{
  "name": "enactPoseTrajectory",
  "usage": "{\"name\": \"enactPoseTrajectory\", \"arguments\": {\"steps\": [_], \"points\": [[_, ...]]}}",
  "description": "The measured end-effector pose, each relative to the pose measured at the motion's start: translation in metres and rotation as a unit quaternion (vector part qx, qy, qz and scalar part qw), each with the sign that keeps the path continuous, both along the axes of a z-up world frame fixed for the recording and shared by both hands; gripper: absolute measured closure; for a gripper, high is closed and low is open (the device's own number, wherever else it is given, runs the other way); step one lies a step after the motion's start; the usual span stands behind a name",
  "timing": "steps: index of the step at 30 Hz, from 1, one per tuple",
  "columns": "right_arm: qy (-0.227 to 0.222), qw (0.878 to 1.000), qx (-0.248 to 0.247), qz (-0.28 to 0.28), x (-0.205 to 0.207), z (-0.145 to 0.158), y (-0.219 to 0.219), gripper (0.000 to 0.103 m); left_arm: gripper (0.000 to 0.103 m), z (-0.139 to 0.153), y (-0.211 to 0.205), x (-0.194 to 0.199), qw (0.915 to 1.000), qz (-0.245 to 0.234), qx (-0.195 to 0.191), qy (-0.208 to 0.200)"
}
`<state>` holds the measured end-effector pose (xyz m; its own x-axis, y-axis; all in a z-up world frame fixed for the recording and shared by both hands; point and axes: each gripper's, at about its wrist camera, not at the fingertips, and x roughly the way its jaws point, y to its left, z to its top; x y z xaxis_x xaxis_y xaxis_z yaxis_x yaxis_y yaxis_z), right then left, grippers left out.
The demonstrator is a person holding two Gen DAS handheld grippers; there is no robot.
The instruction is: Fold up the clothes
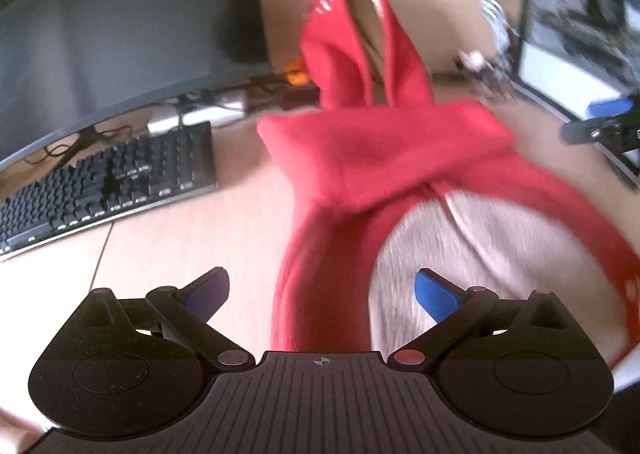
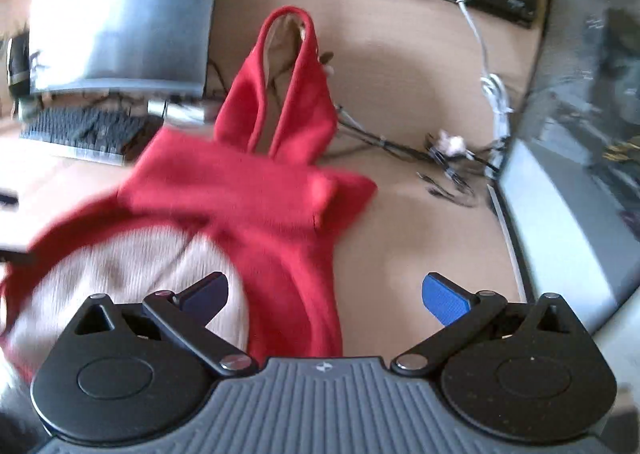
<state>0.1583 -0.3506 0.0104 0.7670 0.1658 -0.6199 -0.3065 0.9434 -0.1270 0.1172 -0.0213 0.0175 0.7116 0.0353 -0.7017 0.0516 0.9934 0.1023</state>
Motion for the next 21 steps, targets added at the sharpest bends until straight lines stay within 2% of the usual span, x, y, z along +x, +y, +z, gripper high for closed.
{"name": "enactPoseTrajectory", "arguments": {"steps": [4,7,11,17,19,21], "points": [[0.014,0.998,-0.052,-0.017,-0.058,-0.016,0.007,0.000,0.002,-0.004,0.003,-0.037,0.9980,-0.061,0.016,0.002],[0.040,0.996,-0.066,-0.034,-0.096,-0.037,0.018,0.000,0.002,-0.010,0.001,-0.060,0.9933,-0.113,0.023,0.013],[0.058,0.994,-0.075,-0.063,-0.119,-0.064,0.021,0.000,0.002,-0.026,-0.004,-0.082,0.9866,-0.149,0.057,0.036],[0.030,0.983,-0.136,-0.121,-0.118,-0.093,0.030,0.000,0.002,-0.044,-0.004,-0.090,0.9839,-0.130,0.117,0.039],[0.005,0.976,-0.159,-0.150,-0.114,-0.092,0.031,0.000,0.002,-0.044,0.001,-0.087,0.9833,-0.112,0.138,0.038],[-0.017,0.973,-0.161,-0.164,-0.112,-0.083,0.028,0.000,0.001,-0.044,0.006,-0.084,0.9820,-0.094,0.159,0.038]]}}
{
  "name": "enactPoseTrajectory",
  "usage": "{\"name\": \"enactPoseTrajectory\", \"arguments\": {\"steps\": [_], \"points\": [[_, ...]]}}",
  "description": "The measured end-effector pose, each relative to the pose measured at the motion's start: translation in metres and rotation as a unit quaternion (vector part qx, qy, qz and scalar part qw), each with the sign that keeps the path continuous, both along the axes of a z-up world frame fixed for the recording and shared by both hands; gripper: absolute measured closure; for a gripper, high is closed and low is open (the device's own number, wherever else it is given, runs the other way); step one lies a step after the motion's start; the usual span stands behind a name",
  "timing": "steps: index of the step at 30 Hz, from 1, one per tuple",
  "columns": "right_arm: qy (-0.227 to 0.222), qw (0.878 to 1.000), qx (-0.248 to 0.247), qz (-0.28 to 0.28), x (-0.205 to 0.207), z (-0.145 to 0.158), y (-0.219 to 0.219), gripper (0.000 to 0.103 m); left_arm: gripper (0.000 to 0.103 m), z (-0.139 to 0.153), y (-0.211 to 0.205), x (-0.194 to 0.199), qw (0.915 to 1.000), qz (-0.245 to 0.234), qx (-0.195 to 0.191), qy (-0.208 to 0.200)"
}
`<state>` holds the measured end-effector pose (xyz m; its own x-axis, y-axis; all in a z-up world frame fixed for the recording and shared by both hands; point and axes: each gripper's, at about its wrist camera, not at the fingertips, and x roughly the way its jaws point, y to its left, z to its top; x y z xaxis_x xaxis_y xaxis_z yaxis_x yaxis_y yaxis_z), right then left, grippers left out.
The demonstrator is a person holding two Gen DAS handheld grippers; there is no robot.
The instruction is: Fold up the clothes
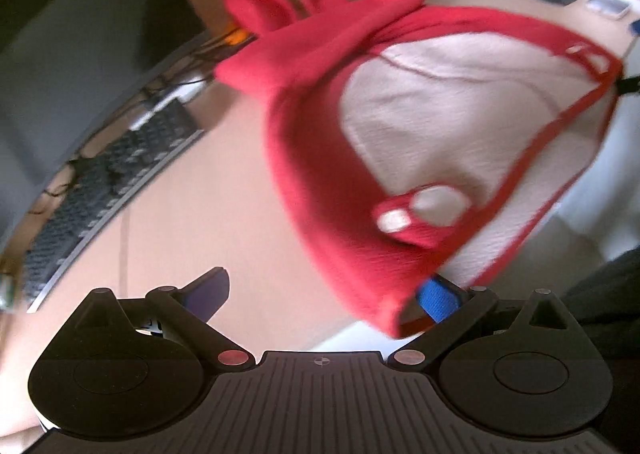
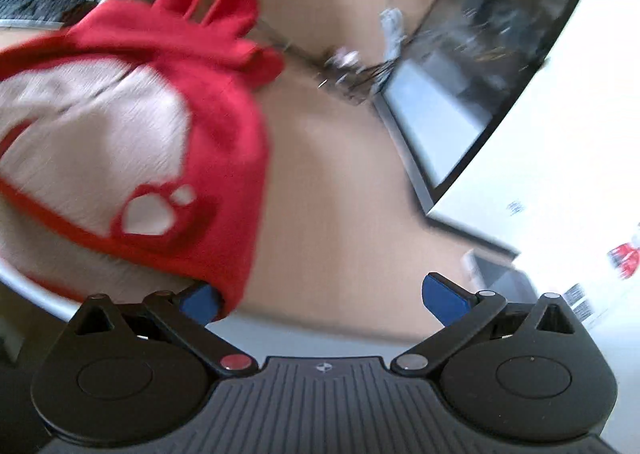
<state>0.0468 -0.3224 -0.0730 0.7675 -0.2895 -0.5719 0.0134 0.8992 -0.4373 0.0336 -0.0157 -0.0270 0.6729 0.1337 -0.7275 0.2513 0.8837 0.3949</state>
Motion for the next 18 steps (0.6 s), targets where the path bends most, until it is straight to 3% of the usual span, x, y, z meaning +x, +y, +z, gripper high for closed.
{"name": "enactPoseTrajectory", "arguments": {"steps": [2,5,8,12,14,18], "points": [[-0.013,1.000,0.015,0.001,0.004,0.017,-0.007,0.000,0.001,0.004,0.011,0.004,0.9998,0.017,0.005,-0.006],[-0.023,0.999,0.037,0.010,0.009,0.042,-0.015,0.000,0.001,0.022,0.032,0.012,0.9983,0.046,-0.033,-0.011],[0.007,0.999,0.036,0.019,0.005,0.058,-0.024,0.000,0.001,0.039,0.048,0.021,0.9947,0.074,-0.072,-0.008],[0.049,0.994,0.095,0.022,-0.003,0.072,-0.045,0.000,0.001,0.045,0.065,0.011,0.9891,0.087,-0.114,0.035],[0.036,0.994,0.106,0.018,0.006,0.083,-0.049,0.000,0.000,0.046,0.072,0.006,0.9848,0.084,-0.141,0.056],[-0.026,0.996,0.081,0.041,0.036,0.115,-0.041,0.000,0.000,0.061,0.072,0.021,0.9857,0.077,-0.147,0.029]]}}
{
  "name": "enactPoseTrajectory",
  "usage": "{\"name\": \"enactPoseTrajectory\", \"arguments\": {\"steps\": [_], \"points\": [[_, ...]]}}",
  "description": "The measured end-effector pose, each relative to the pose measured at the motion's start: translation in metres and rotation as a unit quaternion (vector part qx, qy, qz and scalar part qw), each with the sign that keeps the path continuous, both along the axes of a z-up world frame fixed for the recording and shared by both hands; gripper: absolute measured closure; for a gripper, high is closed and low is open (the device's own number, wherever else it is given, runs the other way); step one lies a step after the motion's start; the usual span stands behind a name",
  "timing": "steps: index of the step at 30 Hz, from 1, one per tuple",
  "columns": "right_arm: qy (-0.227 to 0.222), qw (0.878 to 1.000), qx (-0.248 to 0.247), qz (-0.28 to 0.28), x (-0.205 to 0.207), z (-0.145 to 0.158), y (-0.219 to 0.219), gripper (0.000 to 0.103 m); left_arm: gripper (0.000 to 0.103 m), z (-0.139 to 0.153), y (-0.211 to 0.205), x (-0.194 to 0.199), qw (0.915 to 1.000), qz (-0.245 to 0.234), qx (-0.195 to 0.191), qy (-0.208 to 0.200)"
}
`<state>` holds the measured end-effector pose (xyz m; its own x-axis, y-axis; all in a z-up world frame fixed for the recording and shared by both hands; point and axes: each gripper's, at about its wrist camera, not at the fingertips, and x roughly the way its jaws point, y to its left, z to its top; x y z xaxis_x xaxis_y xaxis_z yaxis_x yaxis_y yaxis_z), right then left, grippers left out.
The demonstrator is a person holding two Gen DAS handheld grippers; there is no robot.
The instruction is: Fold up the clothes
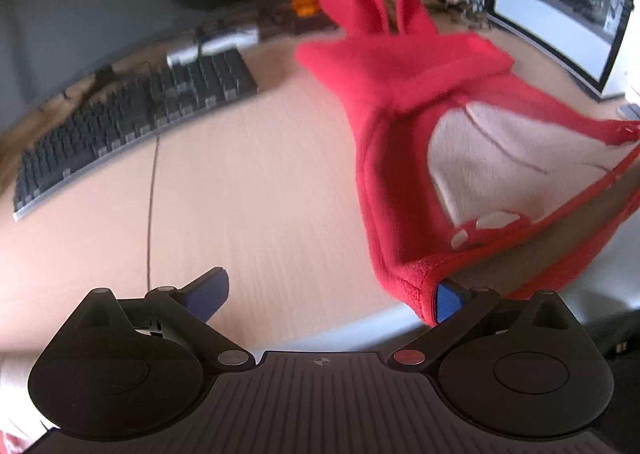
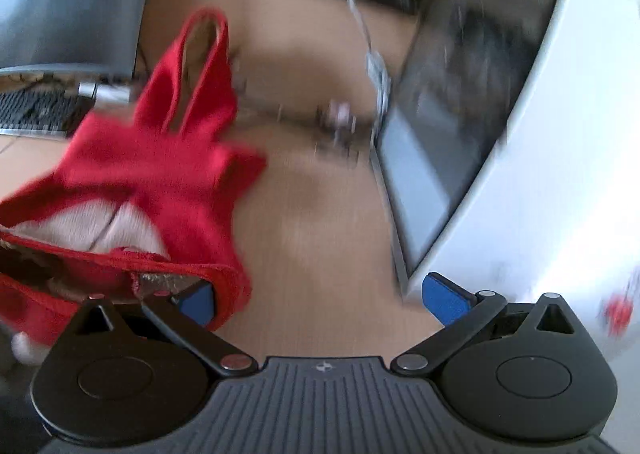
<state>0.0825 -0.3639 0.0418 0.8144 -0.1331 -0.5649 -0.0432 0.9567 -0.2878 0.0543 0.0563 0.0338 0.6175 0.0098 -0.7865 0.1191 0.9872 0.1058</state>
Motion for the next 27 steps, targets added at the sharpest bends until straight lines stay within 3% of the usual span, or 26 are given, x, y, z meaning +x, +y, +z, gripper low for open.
{"name": "enactPoseTrajectory", "arguments": {"steps": [6,10,17,19,24,27], "points": [[-0.081,0.996,-0.039,0.010,0.079,0.027,0.008,0.000,0.000,0.049,0.014,0.062,0.9941,0.038,0.013,-0.101],[-0.079,0.995,-0.059,0.018,0.139,0.021,0.004,0.000,0.000,0.060,0.019,0.112,0.9869,0.084,0.006,-0.138],[-0.063,0.996,-0.055,0.035,0.220,-0.012,0.010,0.000,0.000,0.045,0.023,0.187,0.9839,0.131,0.025,-0.119],[-0.036,0.997,-0.051,0.034,0.244,-0.032,0.011,0.000,0.000,0.037,0.023,0.209,0.9837,0.141,0.032,-0.107],[0.029,0.997,-0.062,0.026,0.285,-0.079,0.017,0.000,0.000,-0.010,0.015,0.251,0.9854,0.154,0.057,-0.045],[0.049,0.997,-0.061,0.016,0.294,-0.096,0.019,0.000,0.000,-0.028,0.018,0.265,0.9871,0.150,0.052,-0.021]]}}
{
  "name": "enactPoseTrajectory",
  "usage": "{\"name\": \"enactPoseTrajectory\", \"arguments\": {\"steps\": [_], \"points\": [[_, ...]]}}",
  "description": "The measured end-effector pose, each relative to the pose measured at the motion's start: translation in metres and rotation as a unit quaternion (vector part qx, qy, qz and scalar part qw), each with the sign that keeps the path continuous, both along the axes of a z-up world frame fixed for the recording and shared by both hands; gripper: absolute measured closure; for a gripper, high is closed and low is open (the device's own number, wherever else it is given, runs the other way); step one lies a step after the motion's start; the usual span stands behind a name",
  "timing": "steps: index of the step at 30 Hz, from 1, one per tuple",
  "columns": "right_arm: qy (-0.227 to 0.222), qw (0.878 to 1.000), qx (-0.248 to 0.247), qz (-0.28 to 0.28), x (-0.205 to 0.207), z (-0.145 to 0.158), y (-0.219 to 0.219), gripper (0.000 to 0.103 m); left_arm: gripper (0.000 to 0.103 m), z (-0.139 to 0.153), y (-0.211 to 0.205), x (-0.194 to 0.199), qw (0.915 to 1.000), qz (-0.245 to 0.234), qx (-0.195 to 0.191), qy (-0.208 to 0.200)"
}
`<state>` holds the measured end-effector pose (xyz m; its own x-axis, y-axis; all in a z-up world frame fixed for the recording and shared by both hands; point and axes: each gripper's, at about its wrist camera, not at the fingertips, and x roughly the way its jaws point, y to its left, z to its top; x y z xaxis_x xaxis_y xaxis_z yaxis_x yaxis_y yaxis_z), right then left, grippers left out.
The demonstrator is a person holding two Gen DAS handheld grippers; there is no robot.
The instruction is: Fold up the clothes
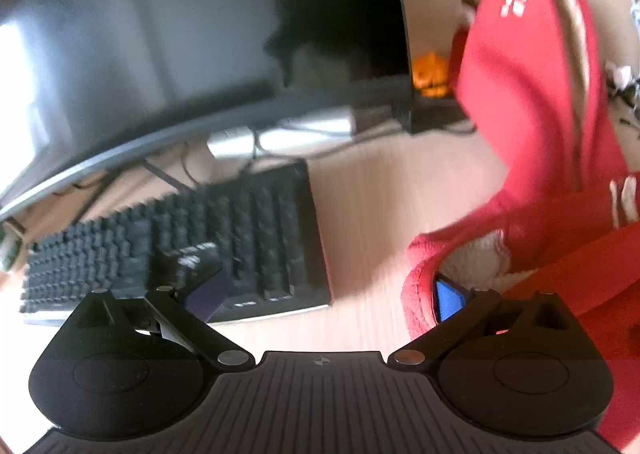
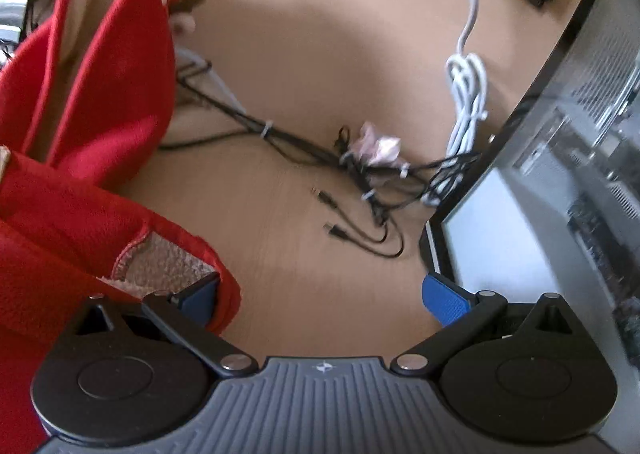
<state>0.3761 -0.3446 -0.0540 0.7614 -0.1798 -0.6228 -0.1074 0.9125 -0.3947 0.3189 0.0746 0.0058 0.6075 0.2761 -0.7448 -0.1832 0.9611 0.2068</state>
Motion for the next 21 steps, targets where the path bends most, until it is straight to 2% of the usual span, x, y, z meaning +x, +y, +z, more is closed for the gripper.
{"name": "enactPoseTrajectory", "arguments": {"steps": [2,5,10,13,16,18,21], "points": [[0.011,1.000,0.016,-0.019,0.002,-0.005,-0.002,0.000,0.000,-0.007,0.005,0.007,0.9999,-0.005,-0.011,0.006],[0.014,1.000,0.018,-0.018,0.001,-0.004,-0.006,0.000,0.000,-0.010,0.010,0.015,0.9994,-0.013,-0.029,0.014],[0.010,0.999,0.042,-0.025,-0.005,0.002,-0.014,0.000,0.000,0.028,0.022,0.000,0.9916,-0.039,-0.116,-0.040],[0.011,0.998,0.049,-0.025,-0.002,-0.002,-0.014,0.000,0.000,0.055,0.022,-0.018,0.9782,-0.075,-0.171,-0.091],[0.012,0.998,0.055,-0.022,0.003,0.000,-0.013,0.000,0.000,0.063,0.011,-0.031,0.9729,-0.121,-0.170,-0.100],[0.007,0.998,0.066,-0.018,0.003,0.010,-0.015,0.000,0.000,0.057,-0.001,-0.035,0.9742,-0.147,-0.154,-0.077],[-0.010,0.993,0.120,-0.008,-0.005,0.037,-0.027,0.000,0.000,0.041,-0.020,-0.035,0.9770,-0.169,-0.124,-0.041]]}}
